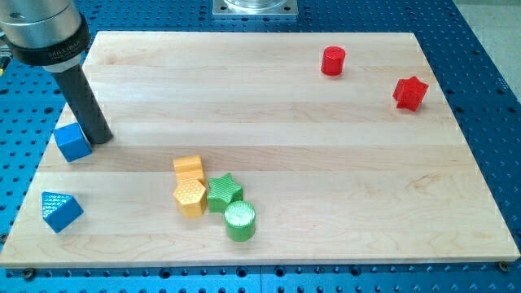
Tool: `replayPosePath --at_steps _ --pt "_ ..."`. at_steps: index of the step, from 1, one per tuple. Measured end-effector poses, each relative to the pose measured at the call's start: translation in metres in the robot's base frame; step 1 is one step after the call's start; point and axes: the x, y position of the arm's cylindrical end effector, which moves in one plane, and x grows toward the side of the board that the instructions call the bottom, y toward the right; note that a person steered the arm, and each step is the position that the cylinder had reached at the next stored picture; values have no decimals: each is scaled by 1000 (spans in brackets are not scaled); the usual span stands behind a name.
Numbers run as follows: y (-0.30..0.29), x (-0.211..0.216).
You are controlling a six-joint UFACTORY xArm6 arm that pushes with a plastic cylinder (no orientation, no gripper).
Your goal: Nudge the blue cube
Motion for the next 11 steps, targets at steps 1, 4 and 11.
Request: replayPosePath --at_steps 1,4,11 --pt "0 -12" --pt "0 -39" --pt "8 26"
